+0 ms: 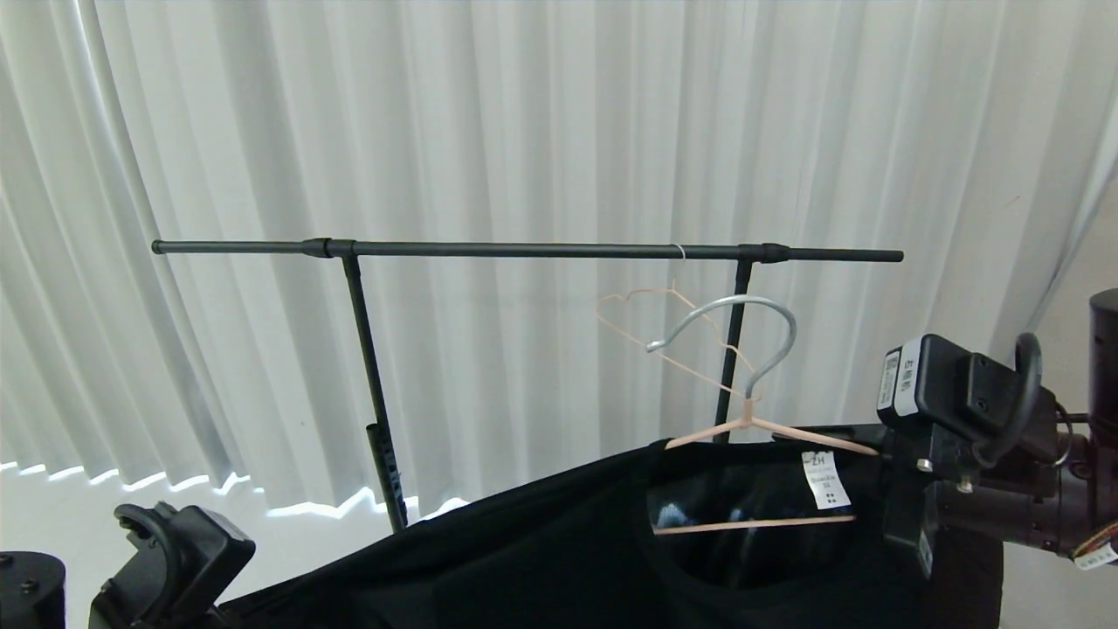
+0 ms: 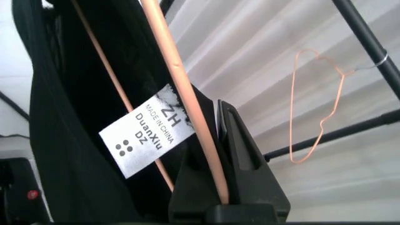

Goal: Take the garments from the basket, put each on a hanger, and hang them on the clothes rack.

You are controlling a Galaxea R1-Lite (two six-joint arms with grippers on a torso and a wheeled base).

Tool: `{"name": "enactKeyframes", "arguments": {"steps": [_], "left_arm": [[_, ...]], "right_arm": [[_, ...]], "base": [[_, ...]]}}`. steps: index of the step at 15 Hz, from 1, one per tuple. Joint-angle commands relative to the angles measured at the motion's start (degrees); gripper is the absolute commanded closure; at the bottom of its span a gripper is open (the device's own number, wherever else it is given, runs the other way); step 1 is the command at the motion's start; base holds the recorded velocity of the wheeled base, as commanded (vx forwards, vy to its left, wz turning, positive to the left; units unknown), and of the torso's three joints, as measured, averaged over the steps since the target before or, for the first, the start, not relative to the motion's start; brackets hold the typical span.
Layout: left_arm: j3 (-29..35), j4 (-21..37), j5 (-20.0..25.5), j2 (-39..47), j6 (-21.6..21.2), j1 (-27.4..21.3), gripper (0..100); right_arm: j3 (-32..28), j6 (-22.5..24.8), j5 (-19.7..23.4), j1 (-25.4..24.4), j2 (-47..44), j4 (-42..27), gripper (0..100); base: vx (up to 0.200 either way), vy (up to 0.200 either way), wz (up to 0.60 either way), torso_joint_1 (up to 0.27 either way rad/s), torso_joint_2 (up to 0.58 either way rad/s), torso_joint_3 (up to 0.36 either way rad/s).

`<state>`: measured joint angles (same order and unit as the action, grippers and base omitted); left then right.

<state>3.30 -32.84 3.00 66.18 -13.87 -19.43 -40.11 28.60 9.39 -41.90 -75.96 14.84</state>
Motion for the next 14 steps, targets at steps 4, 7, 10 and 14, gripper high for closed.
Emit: {"name": "enactKeyframes", "arguments": {"steps": [4, 7, 10, 14], "left_arm": [[4.3, 0.0, -2.9, 0.5, -0.9, 0.1, 100], [4.5, 0.0, -2.9, 0.4, -0.9, 0.1, 0], [6.7, 0.0, -2.7, 0.2, -0.9, -0.1, 0], [12.9, 0.0, -2.8, 3.3, -1.9, -0.1, 0]], "right_arm": [[-1.1, -4.3, -1.3, 2.3, -0.7, 0.3, 100], [-1.9, -4.3, -1.4, 3.0, -0.4, 0.2, 100], [-2.2, -4.3, -1.5, 3.5, -0.4, 0.2, 100], [-2.5, -4.3, -4.6, 7.4, -0.6, -2.5, 100]], "base": [[0.000, 0.000, 0.00, 0.000, 0.00, 0.000], [0.000, 0.000, 0.00, 0.000, 0.00, 0.000], [0.000, 0.000, 0.00, 0.000, 0.00, 0.000], [0.000, 0.000, 0.00, 0.000, 0.00, 0.000]]}}
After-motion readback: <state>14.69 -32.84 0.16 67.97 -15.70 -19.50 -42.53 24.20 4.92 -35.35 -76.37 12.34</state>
